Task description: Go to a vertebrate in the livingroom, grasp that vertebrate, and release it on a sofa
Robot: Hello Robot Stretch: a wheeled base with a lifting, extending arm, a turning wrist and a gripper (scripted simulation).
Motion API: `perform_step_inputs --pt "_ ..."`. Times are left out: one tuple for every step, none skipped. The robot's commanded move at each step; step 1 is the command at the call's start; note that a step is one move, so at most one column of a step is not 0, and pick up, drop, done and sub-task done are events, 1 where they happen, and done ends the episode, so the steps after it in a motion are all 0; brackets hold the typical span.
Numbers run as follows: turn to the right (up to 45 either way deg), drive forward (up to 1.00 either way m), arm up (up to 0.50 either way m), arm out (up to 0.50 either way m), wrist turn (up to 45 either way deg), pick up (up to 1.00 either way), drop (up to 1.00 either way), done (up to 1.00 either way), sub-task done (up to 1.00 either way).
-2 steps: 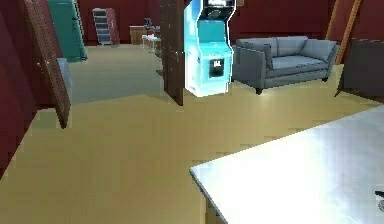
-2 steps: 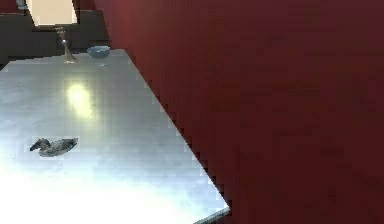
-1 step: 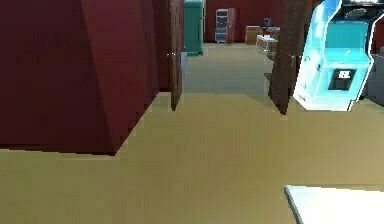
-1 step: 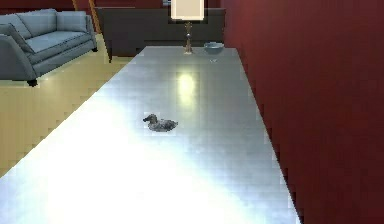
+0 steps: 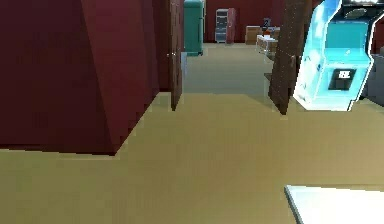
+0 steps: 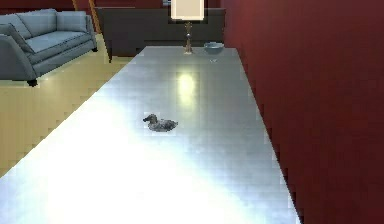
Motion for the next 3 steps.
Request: perform_step_inputs --pt "0.0 0.00 0.38 0.00 0.0 0.00 0.00 0.00 0.00" --pt "0.0 0.00 0.00 0.40 0.0 0.00 0.00 0.00 0.00" --pt "0.0 0.00 0.00 0.00 45.0 0.00 0.00 0.00 0.00"
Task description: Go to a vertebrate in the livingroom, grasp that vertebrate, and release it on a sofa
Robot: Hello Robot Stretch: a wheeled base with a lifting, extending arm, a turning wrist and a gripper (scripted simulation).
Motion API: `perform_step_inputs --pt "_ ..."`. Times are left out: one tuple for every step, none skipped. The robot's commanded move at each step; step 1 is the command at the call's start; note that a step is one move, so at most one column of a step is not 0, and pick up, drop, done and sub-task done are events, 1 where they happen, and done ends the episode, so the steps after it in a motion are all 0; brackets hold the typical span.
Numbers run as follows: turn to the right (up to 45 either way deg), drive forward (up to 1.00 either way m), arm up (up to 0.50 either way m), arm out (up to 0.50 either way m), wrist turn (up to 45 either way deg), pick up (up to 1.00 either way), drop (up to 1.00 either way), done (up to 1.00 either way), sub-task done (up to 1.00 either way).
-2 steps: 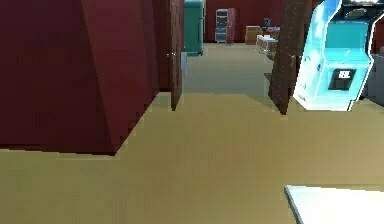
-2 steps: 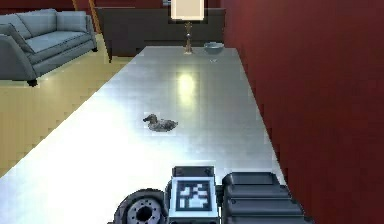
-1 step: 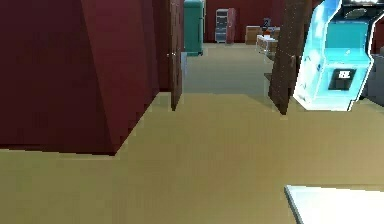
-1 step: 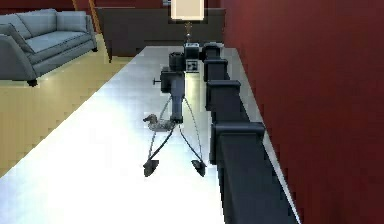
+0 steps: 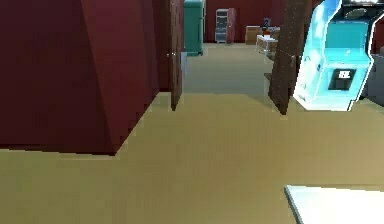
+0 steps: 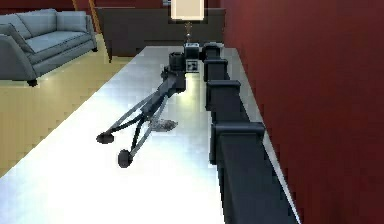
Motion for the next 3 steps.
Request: perform_step_inputs --pt "0.0 0.00 0.00 0.00 45.0 0.00 0.00 0.00 0.00" --pt "0.0 0.00 0.00 0.00 45.0 0.00 0.00 0.00 0.00" --pt "0.0 0.00 0.00 0.00 24.0 0.00 0.00 0.00 0.00"
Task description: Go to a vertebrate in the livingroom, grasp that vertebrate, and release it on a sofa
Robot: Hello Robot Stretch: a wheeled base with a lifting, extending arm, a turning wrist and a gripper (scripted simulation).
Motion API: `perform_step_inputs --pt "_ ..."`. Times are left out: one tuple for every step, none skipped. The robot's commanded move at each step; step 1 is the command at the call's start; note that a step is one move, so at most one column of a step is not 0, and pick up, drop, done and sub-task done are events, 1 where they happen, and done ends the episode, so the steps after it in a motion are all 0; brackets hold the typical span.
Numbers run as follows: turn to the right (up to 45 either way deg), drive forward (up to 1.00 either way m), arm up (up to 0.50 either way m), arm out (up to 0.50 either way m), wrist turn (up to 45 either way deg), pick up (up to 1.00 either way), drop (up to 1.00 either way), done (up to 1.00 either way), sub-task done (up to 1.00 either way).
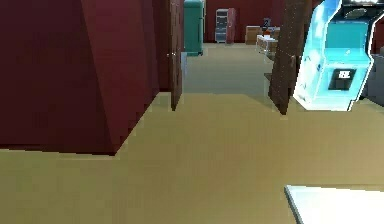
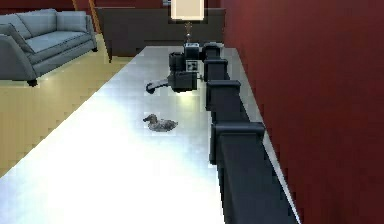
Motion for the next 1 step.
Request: perform_step_inputs --pt "0.0 0.00 -0.16 0.00 0.0 0.00 0.00 0.00 0.00"
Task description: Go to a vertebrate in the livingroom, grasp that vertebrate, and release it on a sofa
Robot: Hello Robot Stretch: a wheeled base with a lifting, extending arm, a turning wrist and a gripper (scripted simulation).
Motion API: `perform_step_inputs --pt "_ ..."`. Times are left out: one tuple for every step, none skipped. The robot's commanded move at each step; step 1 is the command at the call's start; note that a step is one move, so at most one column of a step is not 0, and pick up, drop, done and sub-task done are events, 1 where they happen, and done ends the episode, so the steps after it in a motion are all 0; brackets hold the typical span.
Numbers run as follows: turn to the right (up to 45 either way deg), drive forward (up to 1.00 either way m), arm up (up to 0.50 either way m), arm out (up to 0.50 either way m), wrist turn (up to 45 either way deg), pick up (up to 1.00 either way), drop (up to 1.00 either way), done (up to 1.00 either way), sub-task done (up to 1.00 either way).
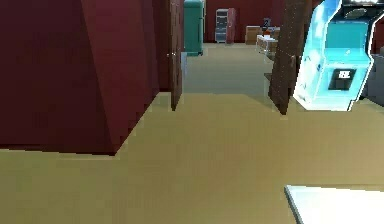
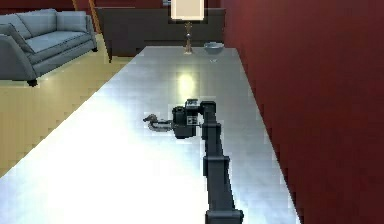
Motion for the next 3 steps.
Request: perform_step_inputs --pt "0.0 0.00 0.00 0.00 0.0 1.00 0.00 0.00 0.00" --pt "0.0 0.00 0.10 0.00 0.0 0.00 0.00 0.00 0.00" --pt "0.0 0.00 0.06 0.00 0.0 0.00 0.00 0.00 0.00"
